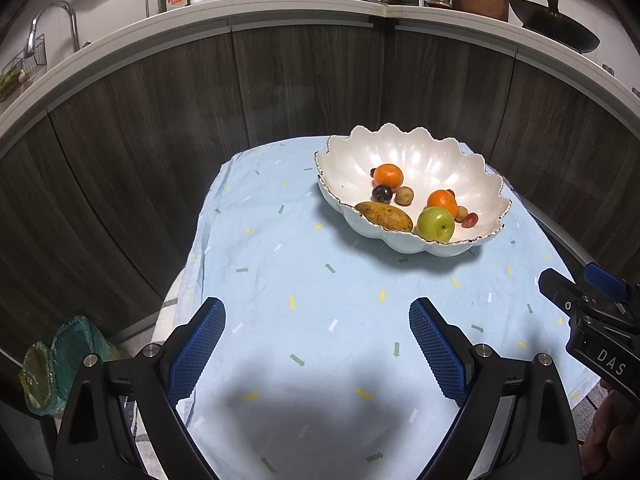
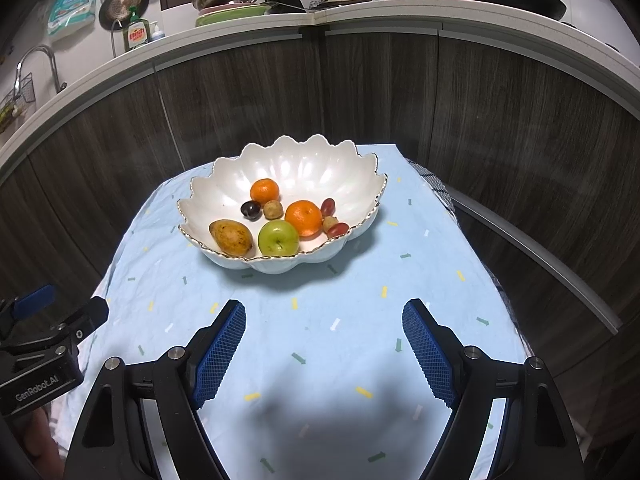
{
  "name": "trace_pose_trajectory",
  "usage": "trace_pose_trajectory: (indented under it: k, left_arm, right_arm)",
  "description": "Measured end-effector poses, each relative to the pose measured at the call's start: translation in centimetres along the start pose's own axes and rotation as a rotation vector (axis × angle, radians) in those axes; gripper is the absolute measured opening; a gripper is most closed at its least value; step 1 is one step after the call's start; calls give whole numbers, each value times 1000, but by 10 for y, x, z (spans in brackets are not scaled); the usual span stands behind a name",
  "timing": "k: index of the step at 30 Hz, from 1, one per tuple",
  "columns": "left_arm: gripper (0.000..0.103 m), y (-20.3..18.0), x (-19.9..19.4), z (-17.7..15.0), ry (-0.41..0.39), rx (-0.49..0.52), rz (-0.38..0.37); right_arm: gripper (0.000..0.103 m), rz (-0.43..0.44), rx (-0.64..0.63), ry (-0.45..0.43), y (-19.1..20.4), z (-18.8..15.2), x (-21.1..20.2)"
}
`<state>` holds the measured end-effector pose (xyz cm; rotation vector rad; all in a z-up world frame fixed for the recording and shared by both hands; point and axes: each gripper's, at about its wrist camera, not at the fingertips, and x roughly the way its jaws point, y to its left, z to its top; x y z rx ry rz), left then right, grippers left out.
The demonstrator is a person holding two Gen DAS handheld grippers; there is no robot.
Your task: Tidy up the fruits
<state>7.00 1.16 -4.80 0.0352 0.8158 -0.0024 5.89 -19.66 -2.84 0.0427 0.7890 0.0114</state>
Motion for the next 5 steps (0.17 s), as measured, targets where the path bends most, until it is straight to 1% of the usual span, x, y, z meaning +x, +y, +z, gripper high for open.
trace_pose_trajectory:
  k: [5]
  left_arm:
    - [94,-2,0,-1,-6,11,1]
  right_arm:
    - [81,0,2,1,0,0,1]
